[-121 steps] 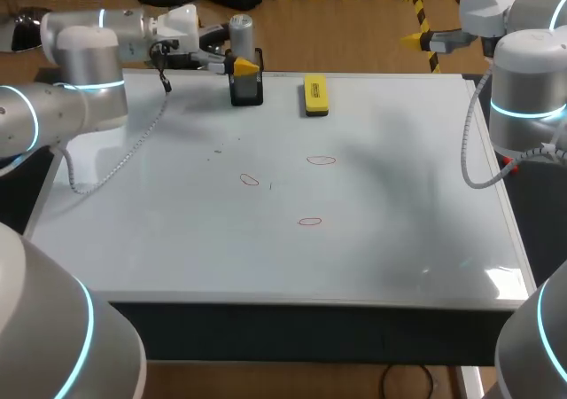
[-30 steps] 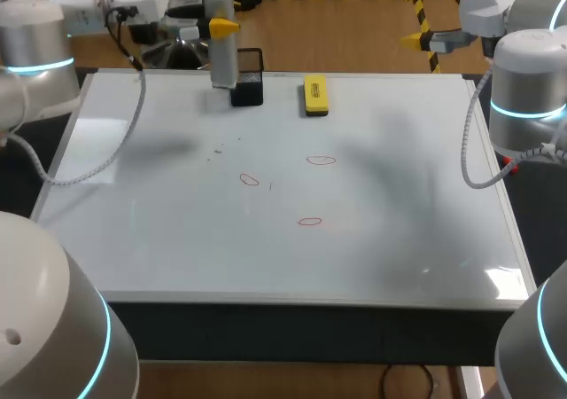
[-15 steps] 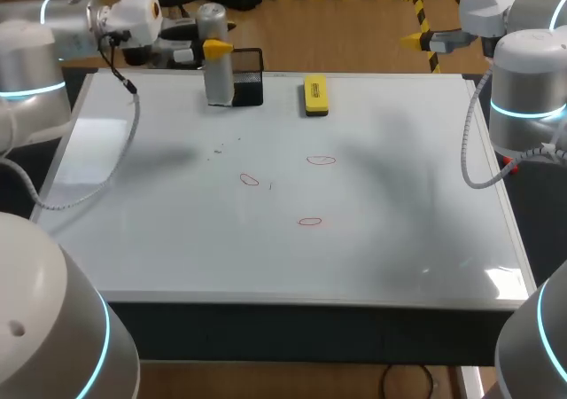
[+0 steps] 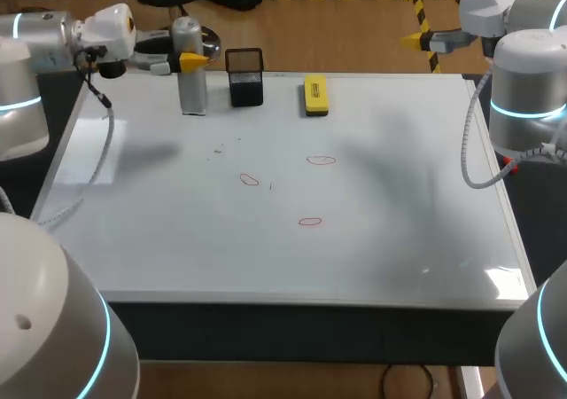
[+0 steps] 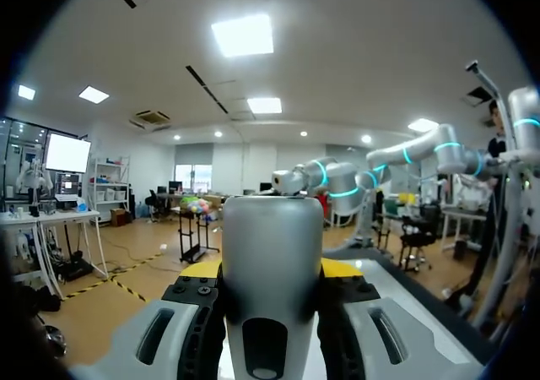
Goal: Pick up the inspection probe, press it on each red-marked spot on the whiteboard one by one, put down the probe, pick up the eraser, and wipe off all the red marks.
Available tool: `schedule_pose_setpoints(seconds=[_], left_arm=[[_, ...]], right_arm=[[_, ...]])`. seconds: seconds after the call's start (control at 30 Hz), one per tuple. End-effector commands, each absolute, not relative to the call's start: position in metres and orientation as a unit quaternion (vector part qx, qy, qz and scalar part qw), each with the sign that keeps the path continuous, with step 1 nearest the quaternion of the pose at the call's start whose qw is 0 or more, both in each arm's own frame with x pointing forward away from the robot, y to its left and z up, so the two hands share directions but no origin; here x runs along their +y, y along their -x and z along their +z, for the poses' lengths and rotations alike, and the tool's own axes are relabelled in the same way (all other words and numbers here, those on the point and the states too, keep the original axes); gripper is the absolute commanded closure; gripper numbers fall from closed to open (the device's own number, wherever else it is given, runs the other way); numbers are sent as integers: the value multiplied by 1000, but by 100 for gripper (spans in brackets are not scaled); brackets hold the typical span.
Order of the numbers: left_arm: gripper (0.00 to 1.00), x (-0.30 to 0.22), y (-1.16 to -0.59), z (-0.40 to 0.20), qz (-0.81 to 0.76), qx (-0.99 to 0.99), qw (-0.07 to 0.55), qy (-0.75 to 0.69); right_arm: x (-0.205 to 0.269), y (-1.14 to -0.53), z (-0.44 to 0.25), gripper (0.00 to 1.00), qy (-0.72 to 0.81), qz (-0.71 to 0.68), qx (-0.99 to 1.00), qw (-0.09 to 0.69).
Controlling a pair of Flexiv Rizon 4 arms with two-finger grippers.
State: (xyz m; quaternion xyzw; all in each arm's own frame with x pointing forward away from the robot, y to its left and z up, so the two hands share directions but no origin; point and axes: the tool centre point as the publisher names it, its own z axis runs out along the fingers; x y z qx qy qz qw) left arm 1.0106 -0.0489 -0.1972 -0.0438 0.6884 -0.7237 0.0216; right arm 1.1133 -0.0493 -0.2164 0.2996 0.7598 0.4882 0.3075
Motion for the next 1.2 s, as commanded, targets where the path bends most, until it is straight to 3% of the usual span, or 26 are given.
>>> schedule_pose_setpoints(seconds=[0.03,0.5,1.2], left_arm=[[100,-39,-1011,-201,-727,685,30,49],[100,-11,-1025,-222,-723,686,49,66],[100,-8,-1030,-220,-720,688,51,76]], right_arm=[[-50,-1114,-216,0,-299,488,760,307],[-50,-1114,-216,0,-299,488,760,307],[-50,-1114,-216,0,-299,488,760,307]])
